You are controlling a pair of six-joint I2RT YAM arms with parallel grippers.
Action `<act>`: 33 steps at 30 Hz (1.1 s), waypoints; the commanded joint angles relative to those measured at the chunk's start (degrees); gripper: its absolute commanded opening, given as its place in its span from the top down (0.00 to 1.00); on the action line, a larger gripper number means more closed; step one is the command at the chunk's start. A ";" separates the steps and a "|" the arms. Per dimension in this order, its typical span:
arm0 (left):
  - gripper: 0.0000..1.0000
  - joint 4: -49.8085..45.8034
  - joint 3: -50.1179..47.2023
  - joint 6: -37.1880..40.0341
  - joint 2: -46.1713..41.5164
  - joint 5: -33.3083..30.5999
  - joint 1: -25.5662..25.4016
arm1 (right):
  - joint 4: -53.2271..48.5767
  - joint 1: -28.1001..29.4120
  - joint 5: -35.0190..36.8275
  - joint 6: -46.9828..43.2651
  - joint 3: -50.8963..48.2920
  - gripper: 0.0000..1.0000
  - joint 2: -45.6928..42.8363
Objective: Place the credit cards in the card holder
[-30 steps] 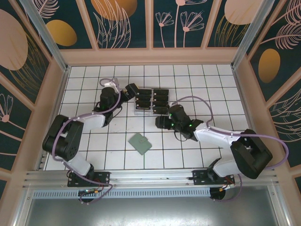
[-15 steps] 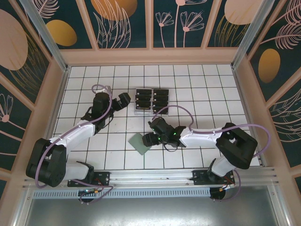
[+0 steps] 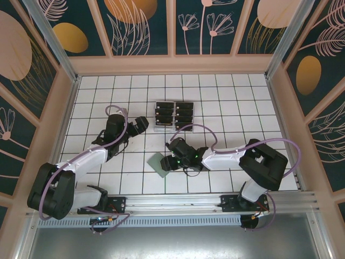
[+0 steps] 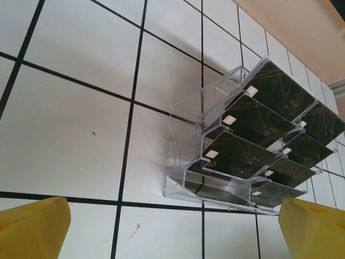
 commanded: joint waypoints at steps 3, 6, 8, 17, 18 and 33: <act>0.01 3.04 -1.77 -0.94 -0.68 2.64 0.34 | 3.62 0.47 -1.82 2.38 -1.81 0.71 0.46; 0.01 3.69 -2.26 -1.11 -0.46 3.44 0.33 | 3.98 0.51 -1.83 2.89 -2.12 0.69 0.32; 0.01 3.95 -2.50 -1.12 -0.48 3.92 0.34 | 3.89 0.51 -1.44 3.18 -2.30 0.55 -0.05; 0.01 4.77 -2.97 -0.98 -0.50 5.47 0.28 | 2.66 0.47 -0.66 3.46 -2.74 0.47 -1.13; 0.01 4.90 -3.02 -0.98 -0.48 5.60 0.33 | 2.89 0.49 -0.92 3.46 -2.74 0.47 -0.77; 0.01 6.08 -3.17 -1.32 1.21 6.66 0.34 | 9.09 0.34 -4.96 4.70 -3.55 0.84 1.75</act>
